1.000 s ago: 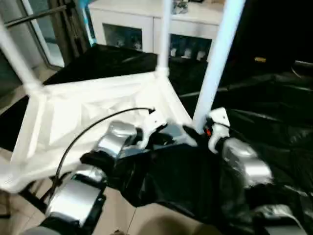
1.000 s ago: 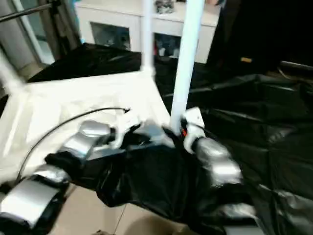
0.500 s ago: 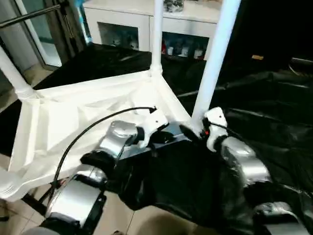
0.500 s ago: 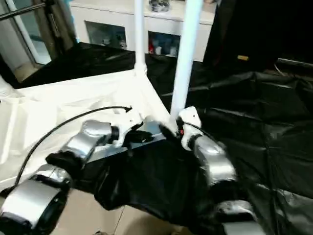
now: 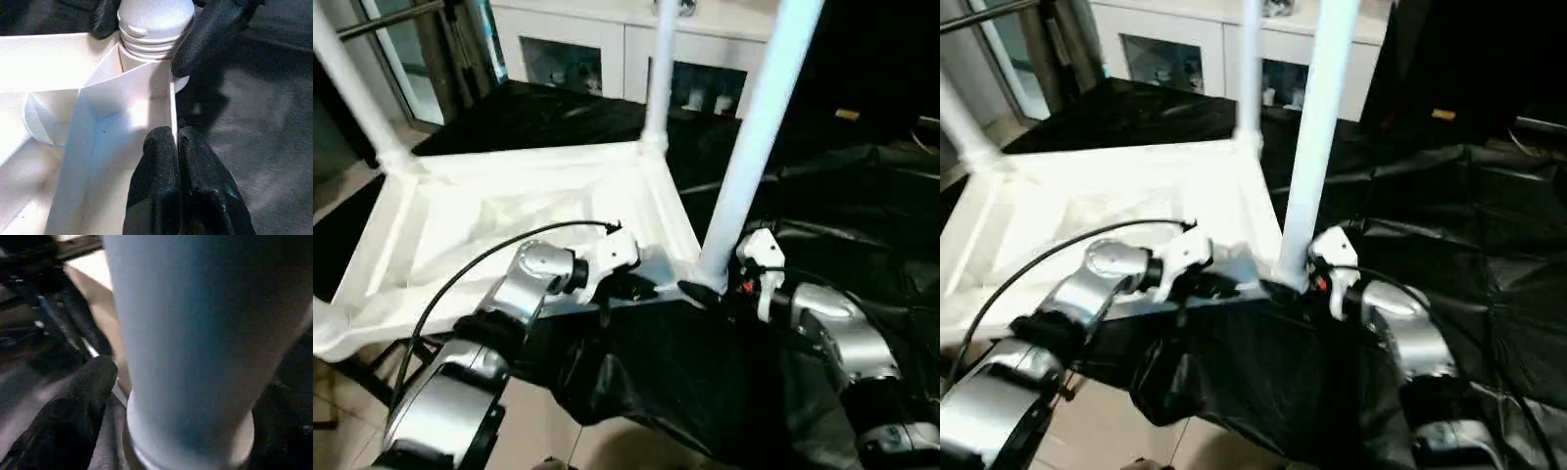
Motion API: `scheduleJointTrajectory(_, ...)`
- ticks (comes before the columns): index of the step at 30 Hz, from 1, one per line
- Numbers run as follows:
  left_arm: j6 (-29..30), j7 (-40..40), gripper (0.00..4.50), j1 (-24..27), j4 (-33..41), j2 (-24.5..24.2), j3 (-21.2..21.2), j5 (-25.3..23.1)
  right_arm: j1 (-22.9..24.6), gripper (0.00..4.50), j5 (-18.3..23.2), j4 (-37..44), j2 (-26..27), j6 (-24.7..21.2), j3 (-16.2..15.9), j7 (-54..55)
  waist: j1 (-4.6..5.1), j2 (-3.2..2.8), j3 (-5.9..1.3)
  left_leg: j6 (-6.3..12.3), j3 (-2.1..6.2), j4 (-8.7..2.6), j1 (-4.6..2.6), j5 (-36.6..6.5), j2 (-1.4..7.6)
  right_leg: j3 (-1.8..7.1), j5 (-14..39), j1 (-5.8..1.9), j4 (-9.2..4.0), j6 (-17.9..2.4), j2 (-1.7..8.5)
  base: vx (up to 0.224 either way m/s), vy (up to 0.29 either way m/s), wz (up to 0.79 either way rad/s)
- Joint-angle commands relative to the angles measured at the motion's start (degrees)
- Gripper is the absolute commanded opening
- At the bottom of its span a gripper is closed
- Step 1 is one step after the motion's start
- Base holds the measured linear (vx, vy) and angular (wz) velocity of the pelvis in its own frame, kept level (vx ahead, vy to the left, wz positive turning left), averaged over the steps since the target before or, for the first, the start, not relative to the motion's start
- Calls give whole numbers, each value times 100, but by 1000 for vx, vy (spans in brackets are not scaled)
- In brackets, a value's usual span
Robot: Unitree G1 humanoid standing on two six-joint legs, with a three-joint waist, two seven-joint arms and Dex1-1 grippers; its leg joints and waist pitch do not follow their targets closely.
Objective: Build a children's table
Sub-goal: Rotate leg to tighten
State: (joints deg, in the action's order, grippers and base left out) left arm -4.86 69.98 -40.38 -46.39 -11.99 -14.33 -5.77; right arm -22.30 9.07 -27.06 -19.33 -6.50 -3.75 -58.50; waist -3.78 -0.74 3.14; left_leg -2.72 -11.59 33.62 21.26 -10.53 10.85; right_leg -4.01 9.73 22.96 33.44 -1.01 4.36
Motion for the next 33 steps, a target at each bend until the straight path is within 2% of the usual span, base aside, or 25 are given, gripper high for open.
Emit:
scheduleJointTrajectory(1,-15,57,0,-38,301,84,-42,223,61,390,111,181,65,-89,-293,-339,-41,81,-375,528,116,-377,-80,-1063,314,263,1285,-276,-350,-1400,453,0,0,0)
scheduleJointTrajectory(4,72,145,0,91,533,-46,-41,266,92,390,183,251,37,-203,-277,-449,-61,159,-363,487,116,-380,-83,-1031,323,269,1533,-259,-351,-1298,472,0,0,0)
scheduleJointTrajectory(5,96,163,0,118,588,-71,-40,279,98,390,195,269,35,-222,-276,-458,-59,150,-361,473,113,-380,-86,-1028,317,272,1575,-253,-362,-1271,466,0,0,0)
scheduleJointTrajectory(7,179,239,0,190,685,-167,-2,281,55,358,203,290,-5,-307,-335,-604,-54,259,-362,479,105,-378,-70,-956,310,272,1570,-261,-349,-1220,461,0,0,0)
scheduleJointTrajectory(10,239,270,0,189,699,-216,36,282,-8,334,164,229,-52,-320,-398,-719,-70,242,-353,470,105,-367,-81,-905,309,285,1595,-230,-337,-1189,462,0,0,0)
scheduleJointTrajectory(13,306,293,0,199,759,-255,26,311,-53,313,166,168,-55,-344,-382,-741,-78,295,-349,450,102,-364,-74,-895,300,290,1586,-235,-330,-1172,466,0,0,0)
scheduleJointTrajectory(16,425,307,0,263,921,-285,15,339,-52,286,200,176,-24,-399,-383,-709,-77,295,-348,427,109,-363,-78,-873,307,294,1632,-233,-322,-1160,476,0,0,0)
scheduleJointTrajectory(20,546,331,0,318,1054,-303,26,370,-12,273,226,233,42,-466,-391,-628,-49,323,-344,435,109,-360,-72,-793,302,294,1447,-238,-302,-1200,460,0,0,0)
scheduleJointTrajectory(22,567,311,0,315,1046,-298,41,376,4,272,242,245,86,-487,-371,-557,-40,313,-345,460,107,-356,-71,-762,299,294,1374,-240,-291,-1227,458,0,0,0)
scheduleJointTrajectory(23,649,-18,0,245,930,-218,118,322,73,272,189,264,294,-430,-264,-58,-13,341,-291,468,100,-367,-66,-812,292,301,1448,-211,-314,-1208,446,0,0,0)
scheduleJointTrajectory(24,694,-144,0,226,909,-188,144,304,93,272,162,260,369,-395,-222,131,-13,341,-291,468,100,-367,-66,-812,292,301,1448,-211,-314,-1208,446,0,0,0)
scheduleJointTrajectory(25,788,-576,0,136,787,-66,216,225,131,272,76,210,583,-312,-110,669,35,326,-281,370,116,-384,-81,-932,283,307,1678,-196,-343,-1154,460,0,0,0)
scheduleJointTrajectory(28,827,-1164,0,-7,589,107,292,107,141,272,-84,70,856,-200,28,1442,82,344,-241,260,124,-395,-109,-1153,264,310,2151,-168,-410,-1008,452,0,0,0)
scheduleJointTrajectory(29,864,-1633,0,-143,431,289,361,50,156,272,-213,-33,1147,-122,136,2130,95,324,-215,200,128,-408,-128,-1271,274,321,2352,-128,-450,-942,457,0,0,0)
scheduleJointTrajectory(30,864,-1633,0,-143,431,289,361,50,156,272,-213,-33,1147,-122,136,2130,95,324,-215,200,128,-408,-128,-1271,274,321,2352,-128,-450,-942,457,0,0,0)
scheduleJointTrajectory(31,894,-2016,0,-261,278,476,420,32,174,271,-303,-88,1458,-9,194,2679,126,334,-191,119,147,-436,-114,-1387,264,314,2530,-126,-472,-860,452,0,0,0)
scheduleJointTrajectory(33,895,-2331,0,-315,239,632,440,-7,189,270,-418,-80,1736,25,214,3198,131,353,-188,114,154,-448,-129,-1430,268,324,2521,-123,-481,-816,454,0,0,0)
